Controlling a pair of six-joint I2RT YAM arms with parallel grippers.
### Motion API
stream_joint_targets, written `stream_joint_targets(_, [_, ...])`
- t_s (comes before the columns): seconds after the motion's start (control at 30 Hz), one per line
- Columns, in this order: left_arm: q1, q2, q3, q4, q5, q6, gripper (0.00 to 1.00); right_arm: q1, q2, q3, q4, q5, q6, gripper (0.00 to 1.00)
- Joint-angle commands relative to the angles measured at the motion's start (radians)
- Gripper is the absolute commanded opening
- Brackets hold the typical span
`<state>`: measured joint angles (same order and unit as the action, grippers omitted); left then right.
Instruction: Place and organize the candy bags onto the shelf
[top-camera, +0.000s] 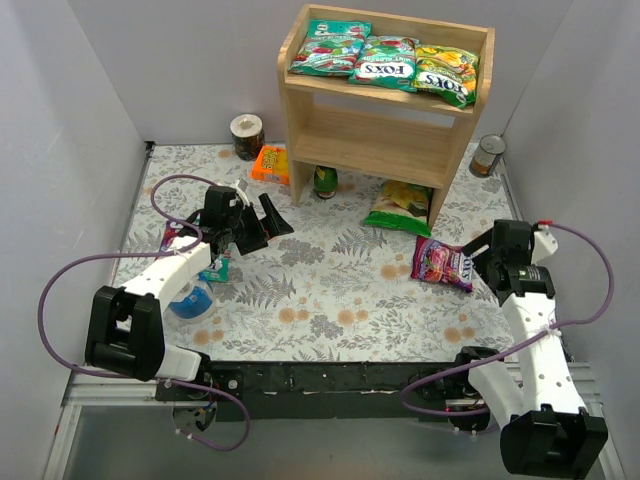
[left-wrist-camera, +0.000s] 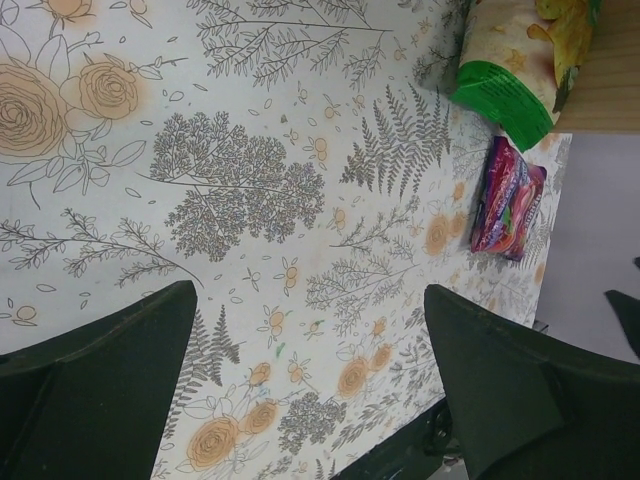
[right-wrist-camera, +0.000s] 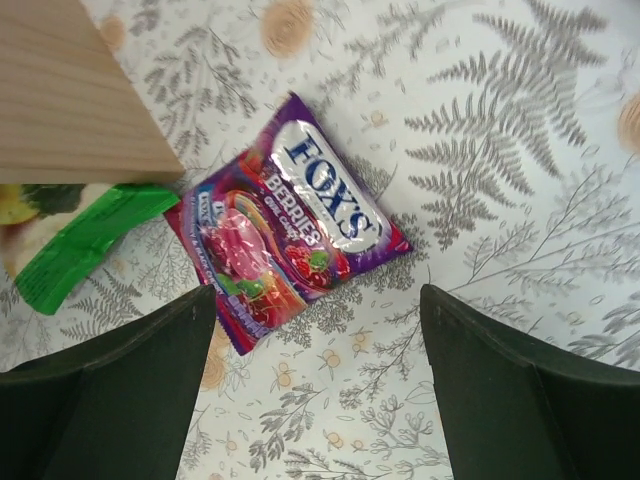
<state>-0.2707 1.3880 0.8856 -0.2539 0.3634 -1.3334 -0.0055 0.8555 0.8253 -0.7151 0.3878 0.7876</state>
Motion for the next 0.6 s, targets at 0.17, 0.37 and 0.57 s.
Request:
stream_joint_targets(0.17, [-0.005, 0.014, 0.027, 0.042, 0.072, -0.007, 0.98, -0.050, -0.083, -0.322, 0.278, -0.274, 0.441, 0.89])
stream_joint_targets(0.37, [-0.005, 0.013, 0.023, 0.042, 0.075, -0.001, 0.98, -0.053, -0.024, -0.469, 0.483, -0.303, 0.570, 0.88])
stream_joint_targets(0.57, [-0.005, 0.013, 0.019, 0.041, 0.071, -0.001, 0.98, -0.053, 0.062, -0.517, 0.563, -0.287, 0.645, 0.85])
